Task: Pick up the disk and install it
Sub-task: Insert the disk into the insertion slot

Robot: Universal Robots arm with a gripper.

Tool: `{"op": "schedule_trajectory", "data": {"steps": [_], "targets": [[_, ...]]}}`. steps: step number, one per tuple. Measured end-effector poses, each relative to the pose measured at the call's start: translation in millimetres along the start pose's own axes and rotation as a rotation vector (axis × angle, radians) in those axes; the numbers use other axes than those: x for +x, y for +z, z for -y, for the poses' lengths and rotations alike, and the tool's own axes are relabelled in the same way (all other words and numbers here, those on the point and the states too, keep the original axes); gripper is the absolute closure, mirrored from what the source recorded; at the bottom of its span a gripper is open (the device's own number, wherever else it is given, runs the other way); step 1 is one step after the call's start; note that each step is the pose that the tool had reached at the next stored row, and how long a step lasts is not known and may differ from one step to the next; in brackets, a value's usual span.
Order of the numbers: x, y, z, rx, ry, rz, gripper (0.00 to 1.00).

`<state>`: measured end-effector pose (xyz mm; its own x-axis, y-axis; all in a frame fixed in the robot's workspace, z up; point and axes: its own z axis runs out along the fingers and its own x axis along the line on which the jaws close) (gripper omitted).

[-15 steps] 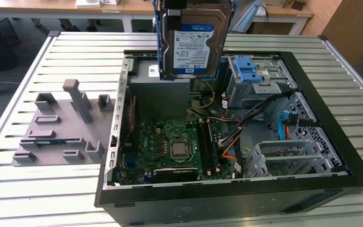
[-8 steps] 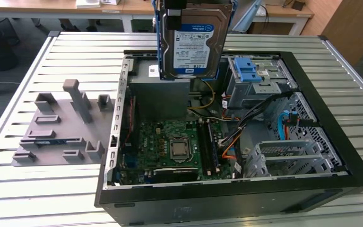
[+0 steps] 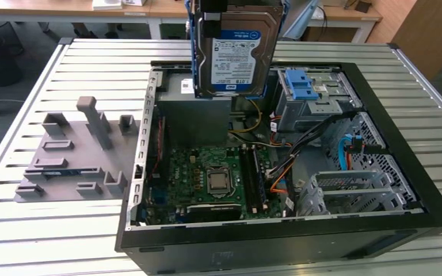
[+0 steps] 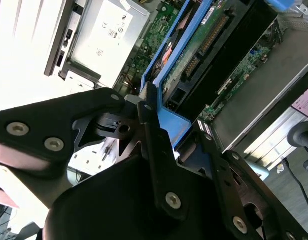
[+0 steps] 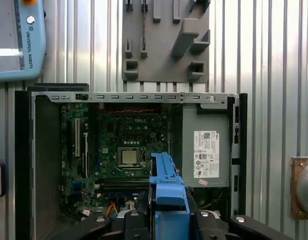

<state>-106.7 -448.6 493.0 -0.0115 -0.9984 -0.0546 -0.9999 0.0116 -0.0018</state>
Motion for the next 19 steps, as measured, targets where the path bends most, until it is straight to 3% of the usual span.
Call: {"op": "schedule_trajectory", "data": {"steps": [7,13,16,19], "targets": [[18.7,0.0,0.2,0.0,0.0,0.0,0.64],[28.4,-0.4,0.7,0.0,0.0,0.0,0.64],[29.5,-0.3,6.5,0.0,0.0,0.0,0.64],[29.6,0.0,19.2,0.0001,0.0,0.0001,0.64]]}}
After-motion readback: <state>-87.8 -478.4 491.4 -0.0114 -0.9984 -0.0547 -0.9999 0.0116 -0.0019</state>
